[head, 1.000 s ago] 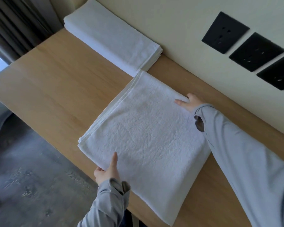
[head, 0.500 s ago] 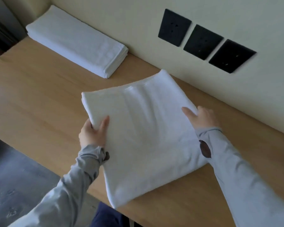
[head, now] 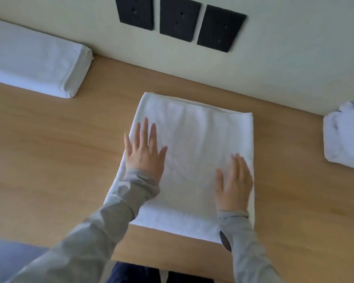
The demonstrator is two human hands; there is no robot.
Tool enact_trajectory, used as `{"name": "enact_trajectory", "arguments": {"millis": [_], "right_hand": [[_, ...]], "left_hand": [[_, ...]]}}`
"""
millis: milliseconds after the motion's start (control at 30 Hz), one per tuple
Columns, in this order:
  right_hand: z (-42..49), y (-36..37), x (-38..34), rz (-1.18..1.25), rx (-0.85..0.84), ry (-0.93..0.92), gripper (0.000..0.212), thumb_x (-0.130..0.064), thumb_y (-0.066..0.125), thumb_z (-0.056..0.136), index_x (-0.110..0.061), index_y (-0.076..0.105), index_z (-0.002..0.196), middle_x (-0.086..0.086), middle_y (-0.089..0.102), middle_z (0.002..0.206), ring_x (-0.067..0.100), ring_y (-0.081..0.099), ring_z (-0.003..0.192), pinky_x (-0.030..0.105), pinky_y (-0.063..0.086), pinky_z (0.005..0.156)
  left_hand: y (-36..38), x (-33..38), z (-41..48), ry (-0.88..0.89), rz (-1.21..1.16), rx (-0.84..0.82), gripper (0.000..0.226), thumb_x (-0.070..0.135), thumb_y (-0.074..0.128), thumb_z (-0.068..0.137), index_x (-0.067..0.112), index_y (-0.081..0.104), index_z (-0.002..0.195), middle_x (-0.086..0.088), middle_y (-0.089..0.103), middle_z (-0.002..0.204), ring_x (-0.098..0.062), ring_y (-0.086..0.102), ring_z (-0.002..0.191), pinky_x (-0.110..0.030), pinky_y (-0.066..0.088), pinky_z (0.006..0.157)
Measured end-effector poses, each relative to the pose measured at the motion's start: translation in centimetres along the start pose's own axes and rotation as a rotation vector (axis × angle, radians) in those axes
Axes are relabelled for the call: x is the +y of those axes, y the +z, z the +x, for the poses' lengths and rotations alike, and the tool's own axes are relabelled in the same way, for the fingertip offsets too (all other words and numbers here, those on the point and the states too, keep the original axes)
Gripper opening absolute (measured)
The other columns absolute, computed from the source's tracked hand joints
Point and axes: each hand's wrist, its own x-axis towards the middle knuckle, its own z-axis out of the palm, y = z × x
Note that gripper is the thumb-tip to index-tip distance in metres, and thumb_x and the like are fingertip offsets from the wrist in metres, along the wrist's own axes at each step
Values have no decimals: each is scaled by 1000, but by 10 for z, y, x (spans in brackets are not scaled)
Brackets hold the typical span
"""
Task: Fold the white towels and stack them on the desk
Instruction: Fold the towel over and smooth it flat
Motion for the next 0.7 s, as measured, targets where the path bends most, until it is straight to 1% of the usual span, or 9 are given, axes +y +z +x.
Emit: {"name": "enact_trajectory", "arguments": {"millis": [33,67,133,200,267,400,567,634,700], "right_hand": [[-11,8,-18,-24,-57,-153,52,-32,37,93,0,51,131,19,49,139,36,44,130,50,33,106],[-23,17,-33,-49,-130,-289,50,-30,35,93,-4,51,133,13,47,141,31,43,133,48,28,108],[-45,28,-39,-97,-263,-431,50,-30,35,93,-8,49,136,6,43,146,24,39,135,48,23,109],[-55,27,-10,-123,-338,-408,54,-33,32,95,-11,38,143,2,31,153,18,26,143,50,18,112],[-56,20,27,-164,-329,-368,57,-37,27,96,-11,28,147,1,22,157,15,16,145,50,17,114],[-50,9,61,-200,-363,-338,59,-38,23,97,-6,25,147,6,20,157,17,14,146,49,17,115],[-56,-16,85,-240,-350,-184,67,-48,9,99,-2,22,146,12,18,156,21,11,145,45,6,118],[-65,-21,83,-213,-349,-273,73,-54,18,97,-1,21,147,14,17,157,25,12,145,46,5,118],[-77,-20,79,-191,-396,-472,83,-63,28,92,-2,21,148,13,18,157,26,14,146,47,11,116]], "left_hand": [[6,10,-25,109,22,-30,64,44,30,95,12,15,149,-6,10,158,-25,9,146,-46,3,117],[12,15,-48,191,49,-72,63,42,27,94,10,22,148,-6,16,156,-26,17,144,-46,9,117],[17,5,-78,234,80,-154,62,41,27,91,9,36,143,-7,30,151,-27,33,137,-46,19,115],[18,-28,-89,224,119,-185,65,48,26,91,13,32,145,-5,29,152,-24,31,139,-44,19,112],[16,-64,-86,248,144,-176,66,53,18,94,15,24,148,-2,22,156,-19,24,142,-42,16,114],[14,-85,-76,289,145,-268,67,53,10,96,14,18,150,-2,17,157,-15,16,144,-39,10,116],[3,-78,-77,300,205,-240,71,55,7,96,8,24,147,-9,23,155,-18,17,142,-44,10,116],[-2,-71,-79,363,202,-225,76,58,14,95,3,27,145,-13,25,153,-23,20,141,-45,11,116],[-1,-62,-88,522,192,-255,83,65,25,90,4,28,145,-13,25,154,-27,23,142,-46,17,114]]}}
